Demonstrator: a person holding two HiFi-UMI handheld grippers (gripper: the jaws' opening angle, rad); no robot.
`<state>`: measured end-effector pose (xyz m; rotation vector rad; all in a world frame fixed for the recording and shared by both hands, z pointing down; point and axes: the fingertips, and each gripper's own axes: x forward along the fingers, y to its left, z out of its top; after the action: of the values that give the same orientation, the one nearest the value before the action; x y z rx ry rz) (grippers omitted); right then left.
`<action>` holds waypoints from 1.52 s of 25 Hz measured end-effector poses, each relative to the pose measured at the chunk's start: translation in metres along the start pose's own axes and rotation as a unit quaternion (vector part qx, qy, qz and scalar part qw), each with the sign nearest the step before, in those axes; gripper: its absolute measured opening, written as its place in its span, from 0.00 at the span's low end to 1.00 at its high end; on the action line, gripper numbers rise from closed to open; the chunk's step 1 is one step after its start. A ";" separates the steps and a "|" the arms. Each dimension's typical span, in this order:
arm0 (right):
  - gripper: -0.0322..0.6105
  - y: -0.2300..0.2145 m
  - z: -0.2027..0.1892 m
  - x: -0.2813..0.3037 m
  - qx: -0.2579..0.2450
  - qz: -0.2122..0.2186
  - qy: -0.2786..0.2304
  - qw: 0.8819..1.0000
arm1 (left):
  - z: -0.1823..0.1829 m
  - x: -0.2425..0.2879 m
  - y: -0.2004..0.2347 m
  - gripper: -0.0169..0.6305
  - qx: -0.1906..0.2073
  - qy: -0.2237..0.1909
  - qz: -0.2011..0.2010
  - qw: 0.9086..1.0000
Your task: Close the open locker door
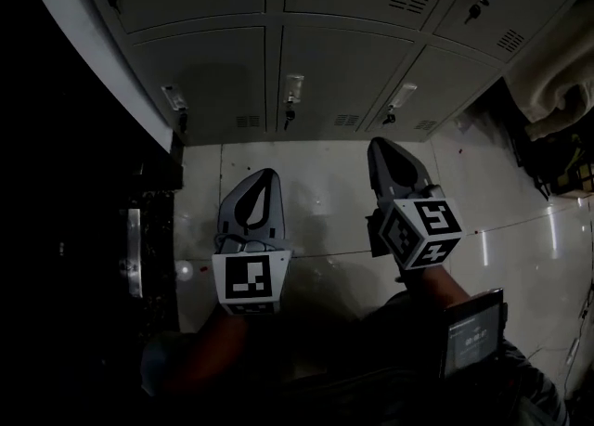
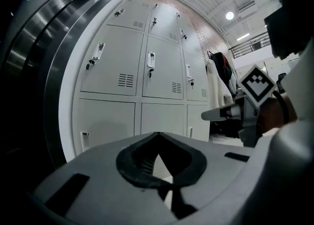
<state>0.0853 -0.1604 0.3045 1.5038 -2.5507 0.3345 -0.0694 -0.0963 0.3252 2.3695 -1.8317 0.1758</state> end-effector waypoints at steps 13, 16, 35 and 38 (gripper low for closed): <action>0.05 0.053 -0.046 -0.015 -0.014 0.054 0.005 0.998 | -0.008 0.015 -0.015 0.03 0.007 -0.009 0.010 1.000; 0.05 0.044 -0.047 -0.010 -0.013 0.044 0.003 0.999 | -0.010 0.016 -0.018 0.03 0.010 -0.009 0.007 1.000; 0.05 0.048 -0.050 -0.003 -0.021 0.036 0.010 0.999 | -0.011 0.014 -0.013 0.03 0.001 0.000 0.007 1.000; 0.05 0.052 -0.051 -0.002 -0.025 0.043 0.011 0.999 | -0.014 0.014 -0.011 0.03 0.000 0.005 0.013 1.000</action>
<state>0.0422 -0.1205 0.3471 1.3701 -2.5916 0.2934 -0.0558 -0.1041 0.3407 2.3417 -1.8588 0.1912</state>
